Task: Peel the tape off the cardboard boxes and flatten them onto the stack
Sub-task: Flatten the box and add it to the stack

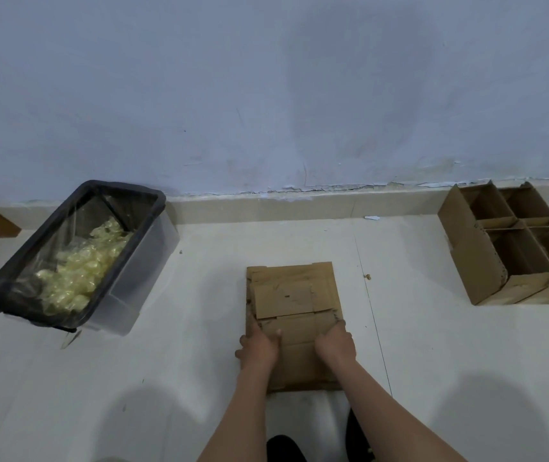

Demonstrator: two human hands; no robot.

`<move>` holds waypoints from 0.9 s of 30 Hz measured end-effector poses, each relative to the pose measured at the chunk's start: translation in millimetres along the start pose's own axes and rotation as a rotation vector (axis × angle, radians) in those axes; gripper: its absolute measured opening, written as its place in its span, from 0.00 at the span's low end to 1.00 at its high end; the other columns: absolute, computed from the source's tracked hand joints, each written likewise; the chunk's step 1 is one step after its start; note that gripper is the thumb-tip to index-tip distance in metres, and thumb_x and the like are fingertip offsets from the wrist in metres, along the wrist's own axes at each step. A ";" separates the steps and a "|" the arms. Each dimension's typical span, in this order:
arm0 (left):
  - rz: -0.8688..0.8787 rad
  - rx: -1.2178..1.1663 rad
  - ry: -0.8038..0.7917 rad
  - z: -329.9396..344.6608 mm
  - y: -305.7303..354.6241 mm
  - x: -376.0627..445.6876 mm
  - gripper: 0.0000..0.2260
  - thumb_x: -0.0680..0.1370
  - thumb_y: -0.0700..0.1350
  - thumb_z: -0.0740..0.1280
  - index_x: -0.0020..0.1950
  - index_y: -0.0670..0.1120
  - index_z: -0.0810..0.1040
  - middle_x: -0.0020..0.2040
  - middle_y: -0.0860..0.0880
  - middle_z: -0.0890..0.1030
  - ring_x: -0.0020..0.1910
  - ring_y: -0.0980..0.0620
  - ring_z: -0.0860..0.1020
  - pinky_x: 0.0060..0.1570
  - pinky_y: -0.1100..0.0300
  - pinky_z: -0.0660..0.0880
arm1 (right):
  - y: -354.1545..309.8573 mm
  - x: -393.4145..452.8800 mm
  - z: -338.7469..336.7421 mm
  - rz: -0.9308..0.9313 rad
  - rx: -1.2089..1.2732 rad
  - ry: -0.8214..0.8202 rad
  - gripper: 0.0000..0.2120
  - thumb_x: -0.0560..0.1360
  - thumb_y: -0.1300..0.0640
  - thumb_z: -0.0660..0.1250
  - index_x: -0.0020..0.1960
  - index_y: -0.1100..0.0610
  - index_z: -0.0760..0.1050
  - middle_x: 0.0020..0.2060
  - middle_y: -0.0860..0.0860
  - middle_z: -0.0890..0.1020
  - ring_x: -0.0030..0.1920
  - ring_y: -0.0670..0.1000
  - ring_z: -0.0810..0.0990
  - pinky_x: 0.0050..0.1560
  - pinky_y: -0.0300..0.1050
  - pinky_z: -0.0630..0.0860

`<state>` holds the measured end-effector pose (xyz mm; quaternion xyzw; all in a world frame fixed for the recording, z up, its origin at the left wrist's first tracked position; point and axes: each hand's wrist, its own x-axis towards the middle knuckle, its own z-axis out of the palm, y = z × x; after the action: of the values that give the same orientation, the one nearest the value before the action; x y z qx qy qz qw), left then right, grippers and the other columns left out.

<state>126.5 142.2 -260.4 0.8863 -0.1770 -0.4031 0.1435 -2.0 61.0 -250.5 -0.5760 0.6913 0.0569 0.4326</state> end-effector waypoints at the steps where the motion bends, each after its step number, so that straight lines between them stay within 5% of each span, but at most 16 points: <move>1: -0.001 -0.007 0.006 0.3 1.4 -2.1 0.39 0.82 0.60 0.61 0.83 0.56 0.37 0.75 0.37 0.67 0.71 0.34 0.68 0.69 0.42 0.67 | 0.7 0.9 1.2 0.002 -0.002 0.002 0.30 0.77 0.60 0.62 0.77 0.61 0.56 0.69 0.60 0.71 0.66 0.61 0.72 0.67 0.56 0.71; 4: 0.036 0.011 0.022 1.8 1.1 -3.9 0.37 0.84 0.56 0.59 0.82 0.57 0.35 0.74 0.37 0.70 0.70 0.34 0.70 0.67 0.42 0.68 | -0.7 -1.4 3.5 0.041 0.007 -0.012 0.31 0.74 0.58 0.64 0.75 0.60 0.60 0.67 0.60 0.71 0.65 0.62 0.73 0.67 0.58 0.71; 12: -0.012 0.106 0.030 1.7 10.1 -10.6 0.34 0.85 0.52 0.58 0.83 0.52 0.38 0.77 0.38 0.63 0.73 0.35 0.67 0.70 0.41 0.67 | -9.6 -7.1 0.3 0.083 -0.139 -0.168 0.37 0.80 0.59 0.59 0.80 0.62 0.41 0.79 0.64 0.45 0.78 0.66 0.50 0.78 0.60 0.52; 18: 0.222 0.397 0.251 -16.2 35.8 -41.4 0.30 0.83 0.43 0.60 0.82 0.49 0.51 0.81 0.40 0.54 0.80 0.36 0.54 0.77 0.35 0.54 | -5.5 -17.3 -50.4 -0.069 -0.080 -0.076 0.30 0.78 0.62 0.57 0.77 0.62 0.52 0.69 0.61 0.71 0.66 0.61 0.73 0.66 0.54 0.72; 27: 0.512 0.436 0.129 -16.8 146.1 -103.5 0.26 0.83 0.48 0.58 0.82 0.51 0.58 0.82 0.45 0.56 0.79 0.41 0.57 0.77 0.37 0.54 | 5.6 -32.9 -179.9 -0.246 -0.333 0.246 0.26 0.78 0.61 0.58 0.75 0.58 0.58 0.65 0.59 0.71 0.65 0.60 0.72 0.69 0.53 0.67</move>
<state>47.1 57.7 -123.0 0.8465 -0.4663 -0.2500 0.0582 -103.8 -16.4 -119.6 -0.7217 0.6446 0.0465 0.2481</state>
